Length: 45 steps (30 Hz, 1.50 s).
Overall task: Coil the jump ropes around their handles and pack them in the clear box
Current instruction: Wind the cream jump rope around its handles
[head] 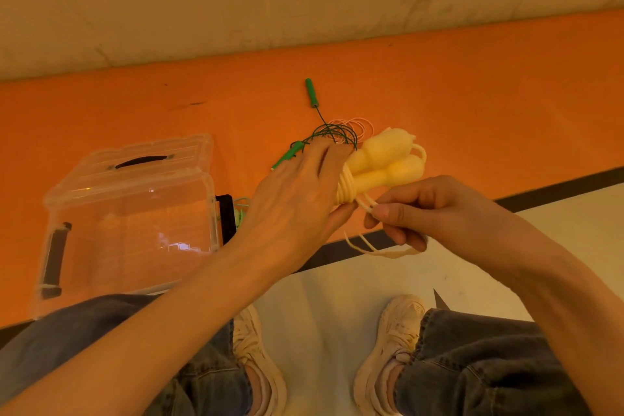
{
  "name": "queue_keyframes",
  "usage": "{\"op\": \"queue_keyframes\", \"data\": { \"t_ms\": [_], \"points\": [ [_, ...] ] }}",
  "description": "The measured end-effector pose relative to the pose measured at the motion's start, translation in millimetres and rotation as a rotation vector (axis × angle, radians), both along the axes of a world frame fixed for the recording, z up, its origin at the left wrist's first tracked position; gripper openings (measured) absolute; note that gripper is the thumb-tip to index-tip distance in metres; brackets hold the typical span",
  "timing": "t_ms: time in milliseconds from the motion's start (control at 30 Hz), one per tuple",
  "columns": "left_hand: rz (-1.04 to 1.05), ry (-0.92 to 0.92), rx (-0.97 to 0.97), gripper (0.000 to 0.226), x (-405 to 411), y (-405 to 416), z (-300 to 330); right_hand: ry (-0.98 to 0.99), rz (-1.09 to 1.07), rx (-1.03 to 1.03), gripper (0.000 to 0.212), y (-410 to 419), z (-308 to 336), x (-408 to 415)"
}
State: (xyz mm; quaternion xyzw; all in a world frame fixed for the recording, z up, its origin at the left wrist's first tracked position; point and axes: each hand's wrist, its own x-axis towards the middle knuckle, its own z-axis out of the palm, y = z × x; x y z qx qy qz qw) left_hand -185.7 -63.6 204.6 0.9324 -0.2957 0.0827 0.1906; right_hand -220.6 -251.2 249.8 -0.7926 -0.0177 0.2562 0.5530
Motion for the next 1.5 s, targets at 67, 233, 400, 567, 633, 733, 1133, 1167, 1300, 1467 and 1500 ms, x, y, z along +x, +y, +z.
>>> {"op": "queue_keyframes", "data": {
  "t_ms": [67, 233, 400, 567, 633, 733, 1133, 1167, 1300, 1467, 1500],
  "points": [
    [0.0, 0.017, -0.002, 0.055, -1, 1, -5, -0.004, 0.022, -0.004, 0.023, 4, -2, 0],
    [-0.008, 0.098, -0.031, 0.058, -3, 1, -8, -0.016, 0.074, -0.036, 0.022, 7, -5, 0],
    [0.02, 0.043, -0.017, 0.063, 1, 2, -5, -0.048, 0.107, -0.064, 0.022, 5, -2, -2],
    [0.044, -0.025, 0.045, 0.061, 3, 3, -7, -0.114, 0.128, -0.205, 0.021, -10, 10, -1],
    [0.048, -0.029, 0.075, 0.062, 4, 4, -8, -0.14, 0.111, -0.274, 0.023, -22, 15, 0],
    [0.054, -0.027, 0.096, 0.061, 2, 4, -11, -0.192, 0.044, -0.198, 0.03, -32, 21, -1],
    [-0.102, 0.001, 0.084, 0.065, -3, -2, -5, -0.604, -0.211, -0.172, 0.009, -9, 8, 34],
    [-0.121, 0.006, 0.076, 0.062, -3, -2, -5, -0.587, -0.209, -0.167, 0.01, -7, 6, 37],
    [-0.162, 0.069, 0.036, 0.066, -7, -2, -4, -0.51, -0.204, -0.153, 0.013, -7, 0, 46],
    [-0.17, 0.13, -0.06, 0.076, -10, -2, -1, -0.486, -0.199, -0.14, 0.014, -13, -4, 48],
    [-0.185, 0.126, -0.068, 0.075, -10, -2, -1, -0.483, -0.197, -0.132, 0.013, -13, -5, 47]
  ]
}}
